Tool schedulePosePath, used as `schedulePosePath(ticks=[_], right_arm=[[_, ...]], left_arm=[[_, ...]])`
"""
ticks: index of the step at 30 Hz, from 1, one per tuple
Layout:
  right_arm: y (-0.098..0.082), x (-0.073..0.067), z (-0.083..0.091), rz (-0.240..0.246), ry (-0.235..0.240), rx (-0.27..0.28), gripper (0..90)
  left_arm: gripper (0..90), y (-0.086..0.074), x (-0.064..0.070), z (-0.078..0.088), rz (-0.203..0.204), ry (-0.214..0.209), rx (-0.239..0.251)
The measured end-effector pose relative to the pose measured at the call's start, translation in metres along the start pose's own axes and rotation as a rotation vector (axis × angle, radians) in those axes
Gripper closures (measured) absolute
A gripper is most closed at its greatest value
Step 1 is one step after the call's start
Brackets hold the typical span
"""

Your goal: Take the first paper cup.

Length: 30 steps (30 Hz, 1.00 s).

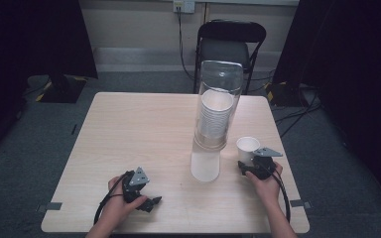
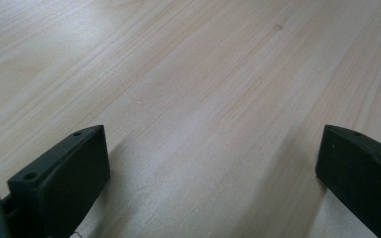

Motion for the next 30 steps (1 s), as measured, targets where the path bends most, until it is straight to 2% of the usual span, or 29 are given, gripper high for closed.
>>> schedulePosePath(ticks=[9, 13, 18, 21, 24, 27, 28, 30], right_arm=[[-0.003, 0.001, 0.002, -0.010, 0.014, -0.001, 24.7], [-0.006, 0.002, 0.005, -0.004, 0.002, 0.002, 23.6], [-0.009, 0.002, 0.010, 0.003, 0.026, 0.015, 24.1], [-0.011, 0.000, 0.016, 0.035, 0.016, 0.010, 24.5], [-0.016, 0.000, 0.020, 0.029, 0.027, 0.029, 24.8], [-0.023, 0.003, 0.022, 0.018, 0.028, 0.019, 24.8], [-0.023, 0.004, 0.023, 0.019, 0.028, 0.016, 25.8], [-0.024, 0.004, 0.024, 0.023, 0.032, 0.020, 33.7]], left_arm=[[0.0, 0.000, 0.000, 0.000, 0.000, 0.000, 0.000], [0.0, 0.000, 0.000, 0.000, 0.000, 0.000, 0.000], [0.0, 0.000, 0.000, 0.000, 0.000, 0.000, -0.001], [0.0, 0.000, 0.000, -0.001, 0.001, -0.006, 0.011], [0.0, 0.000, 0.000, -0.001, 0.001, -0.006, 0.011], [0.0, 0.000, 0.000, -0.001, 0.001, -0.006, 0.011], [0.0, 0.000, 0.000, -0.001, 0.001, -0.006, 0.011], [0.0, 0.000, 0.000, -0.001, 0.002, -0.006, 0.011]])
Point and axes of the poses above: each handheld gripper's, and its own axes: z roughly backward along the jaws, y roughly out of its top, x roughly to its right, the point moved 4 cm from there along -z, roughly forward along the jaws, and after that the axes turned 12 degrees about -x, right-handed, at the moved point
